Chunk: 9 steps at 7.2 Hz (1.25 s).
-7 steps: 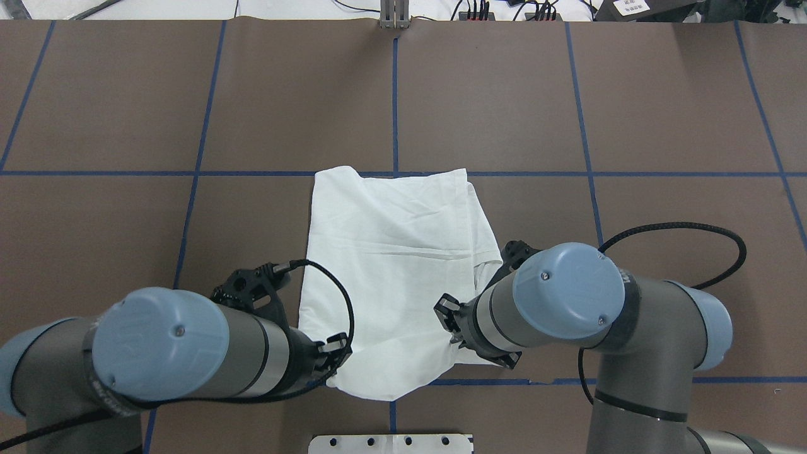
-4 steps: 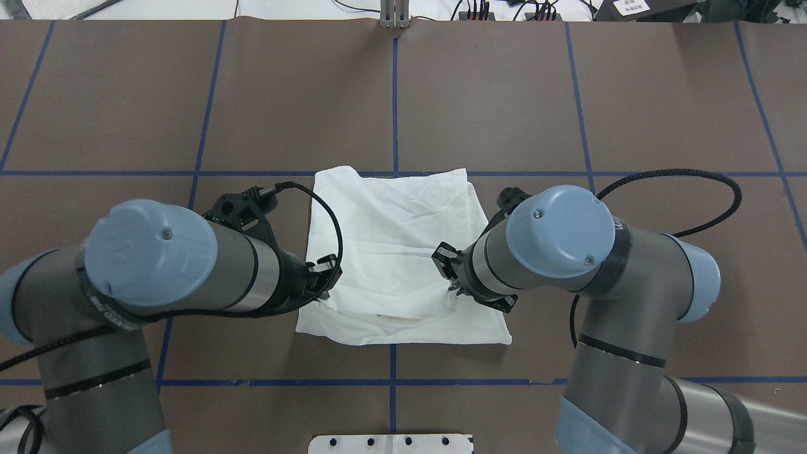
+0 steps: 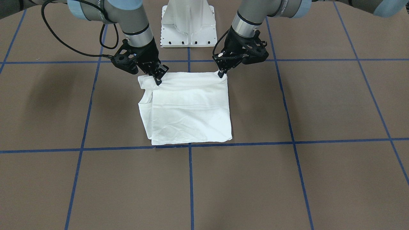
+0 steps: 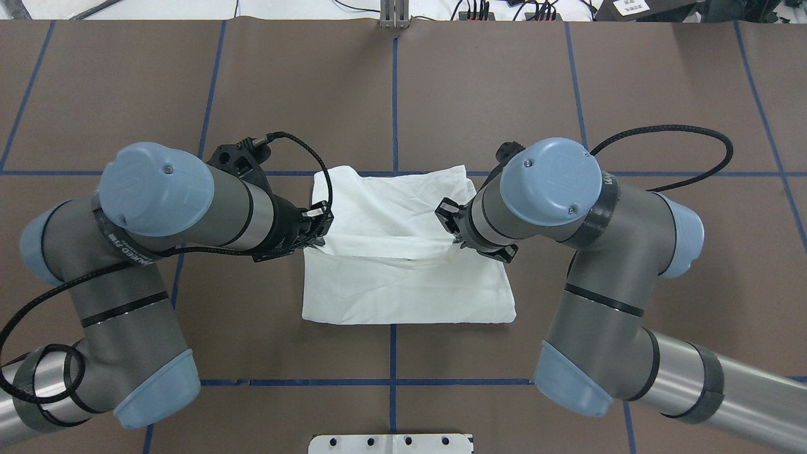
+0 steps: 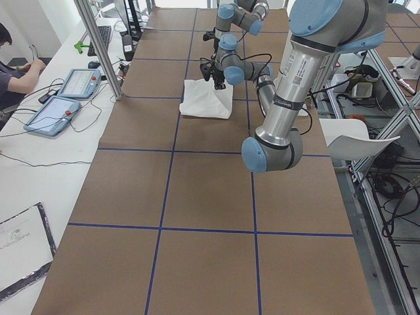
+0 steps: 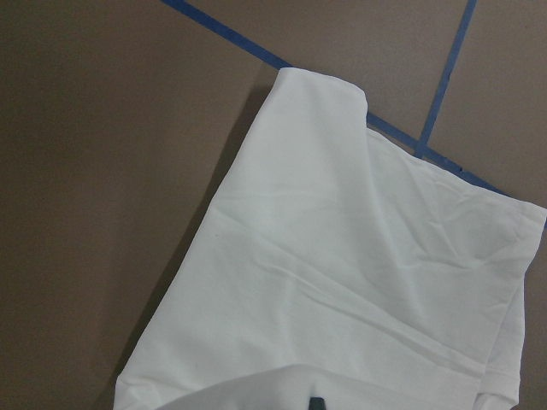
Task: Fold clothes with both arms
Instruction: 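Carry the held edge with both grippers over to the shirt's far edge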
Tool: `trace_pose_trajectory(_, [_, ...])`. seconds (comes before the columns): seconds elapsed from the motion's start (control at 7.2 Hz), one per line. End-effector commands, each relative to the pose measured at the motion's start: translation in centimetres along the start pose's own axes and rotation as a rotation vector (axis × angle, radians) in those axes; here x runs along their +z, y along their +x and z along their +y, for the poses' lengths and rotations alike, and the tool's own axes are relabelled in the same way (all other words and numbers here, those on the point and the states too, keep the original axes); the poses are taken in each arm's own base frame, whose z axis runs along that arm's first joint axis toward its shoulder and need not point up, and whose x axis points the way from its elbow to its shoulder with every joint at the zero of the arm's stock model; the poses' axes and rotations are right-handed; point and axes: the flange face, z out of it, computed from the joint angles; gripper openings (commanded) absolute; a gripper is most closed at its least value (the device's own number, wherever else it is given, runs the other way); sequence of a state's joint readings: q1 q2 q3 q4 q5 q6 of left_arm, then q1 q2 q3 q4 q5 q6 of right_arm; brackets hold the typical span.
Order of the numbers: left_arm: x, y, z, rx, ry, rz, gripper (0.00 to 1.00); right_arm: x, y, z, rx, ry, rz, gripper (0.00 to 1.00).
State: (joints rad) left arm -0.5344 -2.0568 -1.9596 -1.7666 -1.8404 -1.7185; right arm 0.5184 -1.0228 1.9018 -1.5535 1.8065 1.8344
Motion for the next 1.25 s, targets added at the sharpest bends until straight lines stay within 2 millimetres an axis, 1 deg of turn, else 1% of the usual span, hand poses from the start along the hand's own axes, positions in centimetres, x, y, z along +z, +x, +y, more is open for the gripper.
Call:
trace_pose_trajectory(0.0, [0.8, -0.2, -2.0, -0.011, 0.024, 0.007, 0.0, 3.1, -2.9, -0.7, 0.001, 0.013, -0.008, 0.0])
trace_pose_trajectory(0.14, [0.8, -0.3, -2.7, -0.018, 0.034, 0.003, 0.0, 3.5, -3.4, -1.2, 0.006, 0.021, -0.001, 0.0])
trace_pose_trajectory(0.28, [1.4, -0.5, -3.4, -0.023, 0.041, 0.002, 0.0, 3.9, -3.7, -2.1, 0.016, 0.032, 0.006, 0.0])
trace_pose_trajectory(0.42, [2.7, -0.2, -4.3, -0.026, 0.047, 0.008, 0.0, 3.7, -3.7, -3.3, 0.029, 0.045, 0.004, 0.0])
trace_pose_trajectory(0.56, [4.1, 0.9, -5.5, -0.036, 0.058, 0.003, 0.0, 3.6, -3.8, -4.1, 0.037, 0.054, 0.006, 0.0])
trace_pose_trajectory(0.69, [4.6, 1.5, -6.2, -0.045, 0.067, -0.002, 0.0, 3.7, -4.1, -4.3, 0.038, 0.057, 0.007, 0.0])
trace_pose_trajectory(0.83, [4.3, 1.6, -7.1, -0.052, 0.08, 0.0, 0.0, 4.7, -5.2, -4.4, 0.043, 0.06, 0.016, 0.0])
trace_pose_trajectory(0.97, [4.7, 1.5, -7.7, -0.059, 0.087, -0.01, 0.0, 5.7, -5.8, -4.6, 0.041, 0.058, 0.009, 0.0])
trace_pose_trajectory(1.11, [5.7, 1.4, -8.2, -0.06, 0.088, -0.009, 0.0, 7.0, -5.8, -5.4, 0.049, 0.064, 0.011, 0.0])
